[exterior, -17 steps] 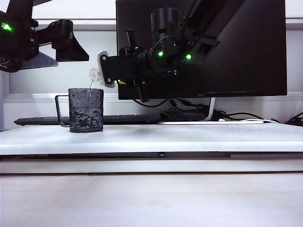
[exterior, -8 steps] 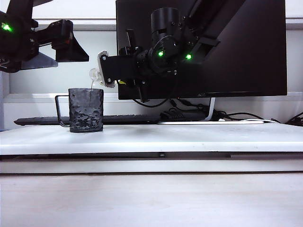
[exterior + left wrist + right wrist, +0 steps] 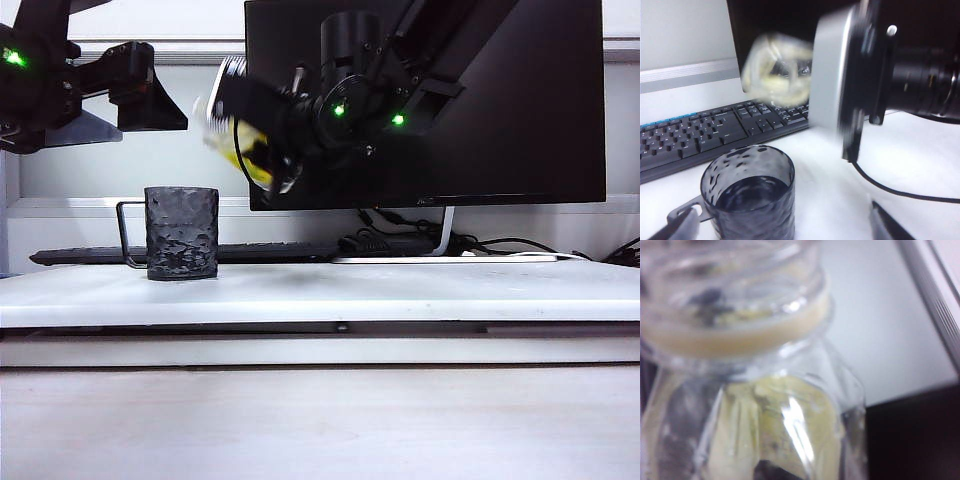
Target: Carefully pick up the bottle and pour some water from the bottle into the cup.
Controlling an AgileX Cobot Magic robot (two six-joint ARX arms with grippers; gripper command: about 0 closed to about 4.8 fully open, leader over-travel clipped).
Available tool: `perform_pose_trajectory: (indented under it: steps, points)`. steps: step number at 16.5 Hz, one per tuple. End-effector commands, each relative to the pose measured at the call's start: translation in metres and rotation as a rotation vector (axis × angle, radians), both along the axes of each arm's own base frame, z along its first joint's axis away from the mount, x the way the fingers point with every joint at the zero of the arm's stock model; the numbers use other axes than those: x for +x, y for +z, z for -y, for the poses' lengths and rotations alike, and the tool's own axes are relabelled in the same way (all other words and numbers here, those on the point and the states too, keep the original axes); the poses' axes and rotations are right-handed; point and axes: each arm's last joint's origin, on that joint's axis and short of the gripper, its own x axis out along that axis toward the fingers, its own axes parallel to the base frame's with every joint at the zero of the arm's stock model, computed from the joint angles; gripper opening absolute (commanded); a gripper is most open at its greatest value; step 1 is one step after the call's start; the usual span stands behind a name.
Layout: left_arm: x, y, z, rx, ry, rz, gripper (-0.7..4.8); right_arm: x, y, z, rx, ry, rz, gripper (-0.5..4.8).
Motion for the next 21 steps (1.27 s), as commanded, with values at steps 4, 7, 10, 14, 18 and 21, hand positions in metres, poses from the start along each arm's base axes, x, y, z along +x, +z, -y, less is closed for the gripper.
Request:
perform_pose_trajectory:
  steps: [4,7,10,14,18,21]
  points:
    - [-0.003,0.008,-0.001,-0.017,-0.005,0.039,4.79,0.003,0.017,0.007,0.603,-0.165,-0.303,1.03]
    - [-0.007,0.014,-0.002,-0.021,-0.005,0.048,4.79,0.006,0.017,0.014,0.777,-0.299,-0.352,1.03]
    - [-0.016,0.024,-0.005,-0.029,-0.005,0.069,4.79,0.002,0.028,0.022,0.900,-0.465,-0.409,1.03]
    - [-0.031,0.038,-0.010,-0.053,-0.002,0.085,4.79,-0.008,0.047,0.034,0.965,-0.594,-0.489,1.03]
    - [-0.061,0.055,-0.022,-0.075,0.024,0.067,4.79,-0.027,0.064,0.049,0.909,-0.789,-0.576,1.03]
    - [-0.082,0.066,-0.029,-0.140,0.022,0.072,4.79,-0.038,0.066,0.060,0.959,-0.893,-0.681,1.03]
